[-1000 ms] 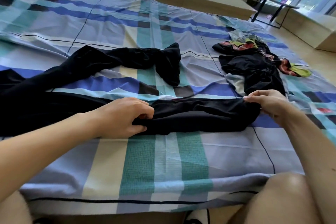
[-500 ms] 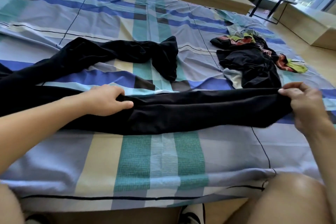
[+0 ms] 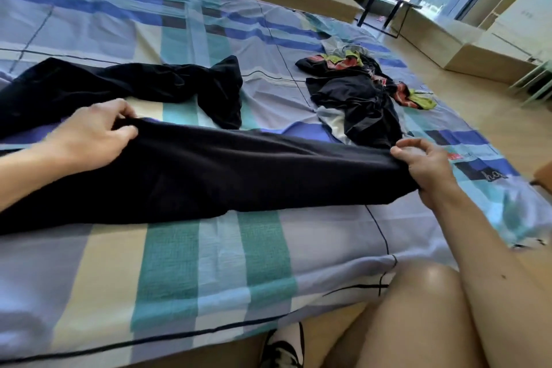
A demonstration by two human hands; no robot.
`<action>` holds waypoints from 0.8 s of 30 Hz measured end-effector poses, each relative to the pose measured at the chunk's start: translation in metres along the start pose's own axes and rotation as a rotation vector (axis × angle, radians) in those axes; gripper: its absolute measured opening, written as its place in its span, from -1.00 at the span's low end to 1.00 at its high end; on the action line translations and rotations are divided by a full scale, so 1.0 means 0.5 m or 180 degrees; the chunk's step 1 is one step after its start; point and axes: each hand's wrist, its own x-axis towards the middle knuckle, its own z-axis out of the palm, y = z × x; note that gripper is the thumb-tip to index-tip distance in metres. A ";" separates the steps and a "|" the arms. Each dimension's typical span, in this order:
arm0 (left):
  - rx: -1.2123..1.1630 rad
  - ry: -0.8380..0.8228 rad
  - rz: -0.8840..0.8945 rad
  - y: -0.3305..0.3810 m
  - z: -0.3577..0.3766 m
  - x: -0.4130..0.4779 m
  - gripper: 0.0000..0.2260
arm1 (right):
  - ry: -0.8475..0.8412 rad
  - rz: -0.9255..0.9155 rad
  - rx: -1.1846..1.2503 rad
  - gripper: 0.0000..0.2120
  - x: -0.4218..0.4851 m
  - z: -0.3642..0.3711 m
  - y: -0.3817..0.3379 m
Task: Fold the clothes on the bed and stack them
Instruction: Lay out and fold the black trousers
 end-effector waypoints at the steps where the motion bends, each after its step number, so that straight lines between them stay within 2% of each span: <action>1: 0.0525 0.0102 0.0062 0.002 0.010 -0.006 -0.78 | -0.0164 0.0287 -0.0194 -0.84 0.003 -0.001 0.012; 3: 0.1254 0.0406 0.0409 0.020 0.020 -0.028 -0.62 | -0.0611 0.0870 -0.0420 -0.72 0.001 -0.002 0.025; 4: 0.1314 0.0427 0.0707 0.032 0.020 -0.041 -0.60 | -0.0725 0.1035 -0.0530 -0.67 -0.001 -0.003 0.028; 7: 0.0848 -0.0253 0.1406 0.069 0.032 -0.079 -0.65 | -0.0689 0.1102 -0.0793 -0.71 0.001 -0.008 0.027; 10: 0.1127 -0.0748 0.1464 0.080 0.063 -0.106 -0.75 | -0.0652 0.1143 -0.0843 -0.87 0.000 -0.010 0.026; 12: 0.1174 -0.0753 0.1462 0.074 0.079 -0.111 -0.83 | -0.0687 0.1119 -0.0904 -0.95 -0.004 -0.010 0.031; 15: 0.1050 -0.0604 0.1486 0.070 0.078 -0.105 -0.84 | -0.0677 0.0944 -0.0845 -0.93 -0.013 -0.005 0.037; 17: 0.0976 -0.0635 0.1544 0.070 0.069 -0.099 -0.78 | -0.0491 0.0716 -0.0776 -0.91 -0.012 0.001 0.037; 21: 0.0322 -0.0862 0.1624 0.097 0.027 -0.095 -0.76 | 0.0454 0.0122 -0.0562 -0.83 0.008 -0.005 0.032; 24: -0.0065 -0.1085 0.1541 0.104 0.008 -0.098 -0.83 | 0.0779 0.0081 -0.0535 -0.91 0.020 -0.012 0.036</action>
